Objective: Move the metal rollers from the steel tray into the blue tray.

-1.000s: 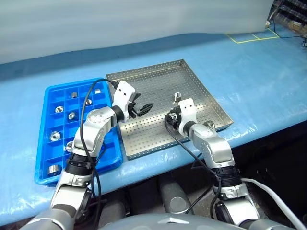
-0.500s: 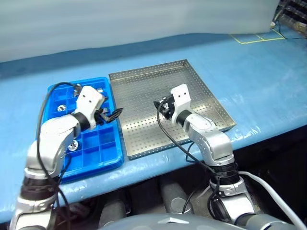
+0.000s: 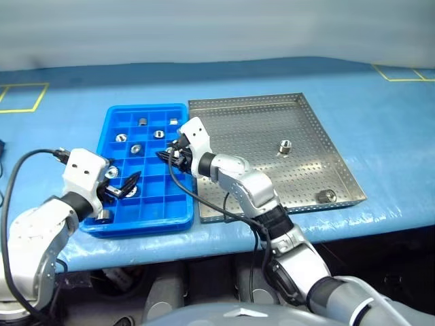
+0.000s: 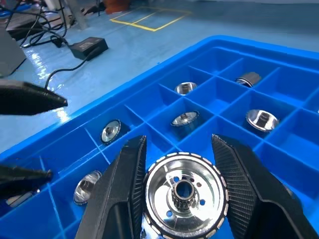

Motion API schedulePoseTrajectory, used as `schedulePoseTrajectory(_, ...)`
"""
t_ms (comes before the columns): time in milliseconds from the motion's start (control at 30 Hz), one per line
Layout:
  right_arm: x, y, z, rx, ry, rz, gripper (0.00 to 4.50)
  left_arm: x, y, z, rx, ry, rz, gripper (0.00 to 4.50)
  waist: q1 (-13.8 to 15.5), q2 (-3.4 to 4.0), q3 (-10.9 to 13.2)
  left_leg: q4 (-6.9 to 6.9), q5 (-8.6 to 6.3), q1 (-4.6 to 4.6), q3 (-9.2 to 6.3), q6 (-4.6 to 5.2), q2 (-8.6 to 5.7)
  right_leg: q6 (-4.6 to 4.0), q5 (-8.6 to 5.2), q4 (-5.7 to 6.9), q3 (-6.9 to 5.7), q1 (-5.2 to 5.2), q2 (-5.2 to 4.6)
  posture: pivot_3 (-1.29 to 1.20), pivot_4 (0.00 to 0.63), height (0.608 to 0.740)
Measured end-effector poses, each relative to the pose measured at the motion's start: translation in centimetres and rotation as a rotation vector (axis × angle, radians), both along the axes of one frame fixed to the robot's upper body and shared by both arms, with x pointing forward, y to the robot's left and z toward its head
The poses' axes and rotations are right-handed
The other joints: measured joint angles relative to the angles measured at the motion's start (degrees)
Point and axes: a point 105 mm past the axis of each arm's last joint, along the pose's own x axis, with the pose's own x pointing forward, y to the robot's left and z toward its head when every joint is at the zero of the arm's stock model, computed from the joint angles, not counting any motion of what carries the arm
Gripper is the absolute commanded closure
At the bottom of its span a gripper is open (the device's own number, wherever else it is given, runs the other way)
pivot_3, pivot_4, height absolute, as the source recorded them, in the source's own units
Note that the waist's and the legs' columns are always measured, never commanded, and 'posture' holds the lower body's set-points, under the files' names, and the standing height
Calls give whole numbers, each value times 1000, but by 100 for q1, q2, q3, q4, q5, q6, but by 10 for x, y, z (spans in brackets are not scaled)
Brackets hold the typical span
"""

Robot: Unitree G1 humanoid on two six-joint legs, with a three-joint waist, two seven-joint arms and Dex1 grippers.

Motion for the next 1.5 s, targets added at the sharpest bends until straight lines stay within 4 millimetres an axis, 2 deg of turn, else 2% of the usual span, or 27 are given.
schedulePoseTrajectory(133, 5, 3, -12, -22, 18, 7, 2792, -1, 0, -3, -12, 5, 20, 750, 157, -1, -1, -2, 8, 0, -4, -13, 1, -20, -2, 1, -10, 1, 1, -4, 150, 740)
schedulePoseTrajectory(300, 10, -1, -33, -64, 63, -16, 2792, -1, 0, -4, -18, 2, 30, 750, 158, 0, 0, -3, 15, 3, -4, -22, 3, -29, -1, 2, -11, 0, 18, -10, 150, 740)
schedulePoseTrajectory(500, 17, -5, -30, -41, 57, -45, 2792, 1, -8, -5, -31, 4, 6, 750, 162, 0, 0, -4, 29, 5, -17, -33, 10, -46, 2, 2, -11, 2, 54, -10, 150, 740)
schedulePoseTrajectory(800, 16, -1, -31, -43, 56, -25, 2792, 3, -11, -3, -30, -5, 3, 750, 136, 0, 0, -4, 45, 7, -4, -38, 92, -71, 2, 2, -11, -7, 111, -12, 150, 740)
schedulePoseTrajectory(1200, 21, 4, -30, -63, 31, -2, 2792, -6, -6, -15, -33, 36, 48, 750, 163, 1, 0, -8, 42, 7, -4, -49, 109, -84, 2, 0, -10, -13, 124, 52, 150, 740)
schedulePoseTrajectory(1500, 20, 8, -30, -80, 16, 21, 2792, -10, -6, -16, -31, 35, 66, 750, 179, 1, 0, -13, 42, 10, -4, -51, 119, -86, -2, 0, -11, -13, 126, 69, 150, 740)
